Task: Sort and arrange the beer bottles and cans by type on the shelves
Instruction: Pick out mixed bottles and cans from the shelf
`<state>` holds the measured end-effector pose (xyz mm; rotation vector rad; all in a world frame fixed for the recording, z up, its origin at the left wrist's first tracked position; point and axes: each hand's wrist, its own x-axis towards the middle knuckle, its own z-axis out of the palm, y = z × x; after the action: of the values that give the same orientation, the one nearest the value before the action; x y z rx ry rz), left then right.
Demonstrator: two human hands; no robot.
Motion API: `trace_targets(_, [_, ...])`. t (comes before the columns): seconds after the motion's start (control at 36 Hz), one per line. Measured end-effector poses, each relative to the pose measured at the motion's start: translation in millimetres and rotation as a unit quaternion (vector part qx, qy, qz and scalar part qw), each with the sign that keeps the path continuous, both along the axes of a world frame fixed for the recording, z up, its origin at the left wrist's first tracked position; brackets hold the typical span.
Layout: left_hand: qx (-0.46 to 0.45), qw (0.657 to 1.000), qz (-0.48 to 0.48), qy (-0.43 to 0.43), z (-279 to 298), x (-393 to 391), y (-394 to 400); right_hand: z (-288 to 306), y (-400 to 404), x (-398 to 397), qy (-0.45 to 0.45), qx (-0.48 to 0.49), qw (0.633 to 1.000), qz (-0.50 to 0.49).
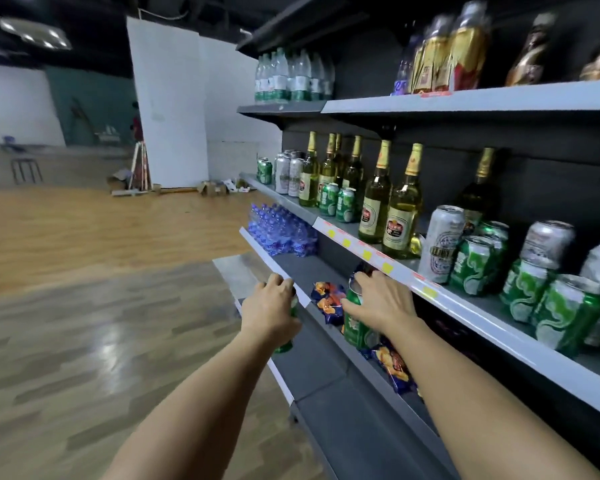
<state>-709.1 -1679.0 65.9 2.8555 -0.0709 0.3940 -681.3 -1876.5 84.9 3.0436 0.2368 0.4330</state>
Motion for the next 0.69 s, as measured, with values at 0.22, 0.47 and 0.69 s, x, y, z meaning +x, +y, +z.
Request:
trace_targets(0.22, [0.001,1.0,0.002,-0.003,18.9,105.3,39.0,29.3,33.3,118.5,-0.029,0.011,1.0,-0.002])
trace_targets(0.47, [-0.006,1.0,-0.006,-0.005,11.6,226.8,112.1,48.6,94.6,242.1,-0.052,0.02,0.998,-0.022])
trace_targets(0.69, [0.002,0.995,-0.09,-0.039,26.5,352.8,155.2,56.3,140.0,332.8,-0.071,0.063,0.99,-0.1])
